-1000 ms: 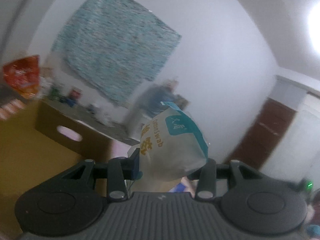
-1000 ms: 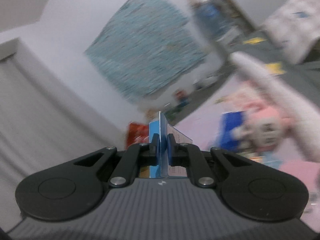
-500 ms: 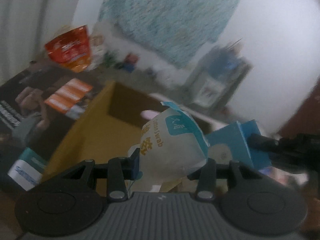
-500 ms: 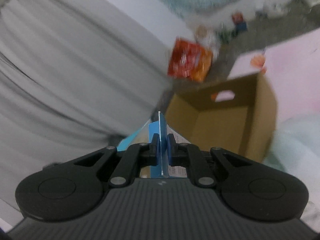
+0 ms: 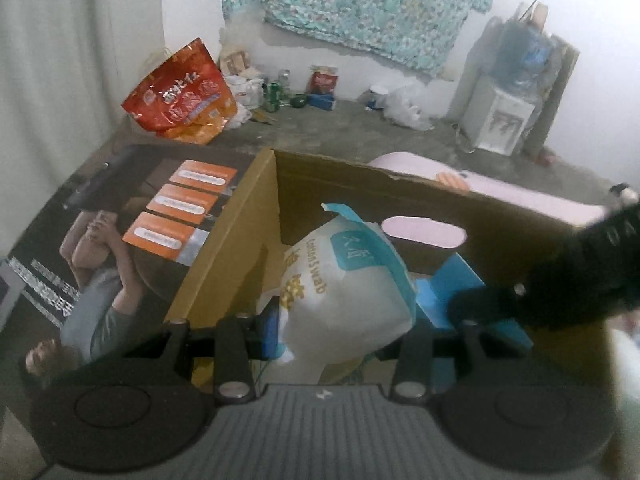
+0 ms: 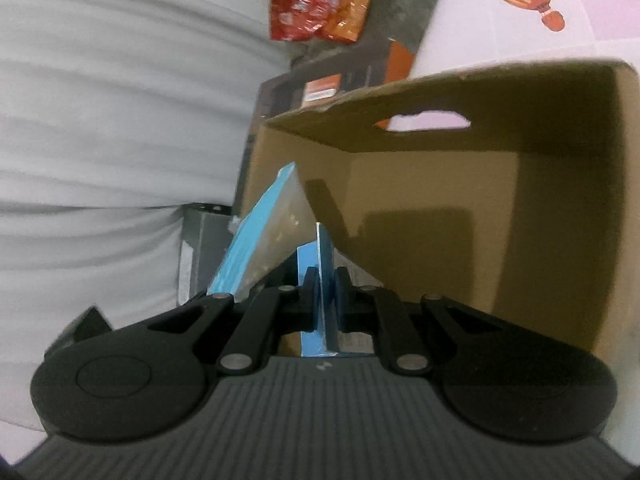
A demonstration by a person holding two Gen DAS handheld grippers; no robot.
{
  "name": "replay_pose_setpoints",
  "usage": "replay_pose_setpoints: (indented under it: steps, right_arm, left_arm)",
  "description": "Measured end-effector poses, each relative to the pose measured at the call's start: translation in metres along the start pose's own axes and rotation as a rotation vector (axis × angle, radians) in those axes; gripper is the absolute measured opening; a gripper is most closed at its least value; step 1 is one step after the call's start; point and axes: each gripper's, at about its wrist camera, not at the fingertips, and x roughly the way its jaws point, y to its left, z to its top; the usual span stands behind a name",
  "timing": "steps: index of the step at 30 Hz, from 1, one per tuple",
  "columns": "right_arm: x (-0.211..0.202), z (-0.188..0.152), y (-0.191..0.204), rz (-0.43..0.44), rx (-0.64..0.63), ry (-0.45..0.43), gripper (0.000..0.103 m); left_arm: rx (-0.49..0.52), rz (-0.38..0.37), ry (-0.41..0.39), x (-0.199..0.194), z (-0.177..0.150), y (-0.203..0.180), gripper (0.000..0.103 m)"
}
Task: Organize soft objects
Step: 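Carry both items to the cardboard box and release them inside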
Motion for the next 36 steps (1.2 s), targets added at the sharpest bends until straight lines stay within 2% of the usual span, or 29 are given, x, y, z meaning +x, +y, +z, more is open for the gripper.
replay_pose_setpoints:
  steps: [3,6,8,10,12,13,15,17,20,22,24,28,30,32,36]
  right_arm:
    - [0.004,0.012,-0.001,-0.033,-0.017,-0.027,0.012]
    - [0.003,0.020,0.000,-0.074,-0.030,-0.051,0.031]
    - [-0.002,0.019,-0.001,-0.089,-0.040,-0.072,0.048]
    - [-0.009,0.019,-0.006,-0.084,-0.044,-0.089,0.050]
    - [-0.019,0.016,-0.008,-0.071,-0.059,-0.122,0.052]
    - [-0.008,0.030,-0.006,-0.071,-0.067,-0.140,0.054]
    - [-0.013,0.034,-0.006,-0.070,-0.093,-0.180,0.056]
    - [-0.024,0.032,-0.005,-0.057,-0.099,-0.216,0.056]
    - [-0.036,0.030,-0.004,-0.041,-0.099,-0.235,0.056]
    - [-0.041,0.027,-0.002,-0.061,-0.099,-0.222,0.056]
    - [-0.040,0.021,0.001,-0.102,-0.098,-0.173,0.056]
    - [-0.015,0.006,0.008,-0.193,-0.105,-0.018,0.057]
    - [0.002,-0.001,0.013,-0.252,-0.120,0.054,0.062]
    - [0.019,-0.007,0.016,-0.321,-0.131,0.106,0.077]
    - [0.038,-0.011,0.013,-0.401,-0.132,0.130,0.080]
  left_arm:
    - [-0.003,0.029,0.009,0.011,0.002,-0.004,0.045]
    - [-0.025,0.049,0.028,0.024,0.004,-0.002,0.045]
    - [-0.035,0.047,0.025,0.032,0.006,-0.001,0.047]
    - [-0.029,0.042,0.026,0.031,0.006,-0.003,0.050]
    - [-0.025,0.024,0.021,0.030,0.006,-0.004,0.058]
    - [-0.025,0.015,0.011,0.027,0.006,-0.004,0.065]
    - [-0.032,0.003,-0.017,0.022,0.005,-0.004,0.072]
    - [-0.048,0.015,-0.046,0.015,0.005,-0.005,0.081]
    - [-0.060,0.023,-0.072,0.003,0.006,-0.003,0.081]
    - [-0.079,0.023,-0.079,-0.008,0.006,0.001,0.081]
    - [-0.090,0.030,-0.088,-0.022,0.004,0.006,0.081]
    - [-0.098,0.058,-0.158,-0.059,-0.003,0.020,0.081]
    - [-0.114,0.082,-0.200,-0.074,-0.005,0.029,0.082]
    - [-0.147,0.113,-0.232,-0.085,-0.006,0.039,0.083]
    - [-0.206,0.145,-0.221,-0.086,-0.004,0.059,0.083]
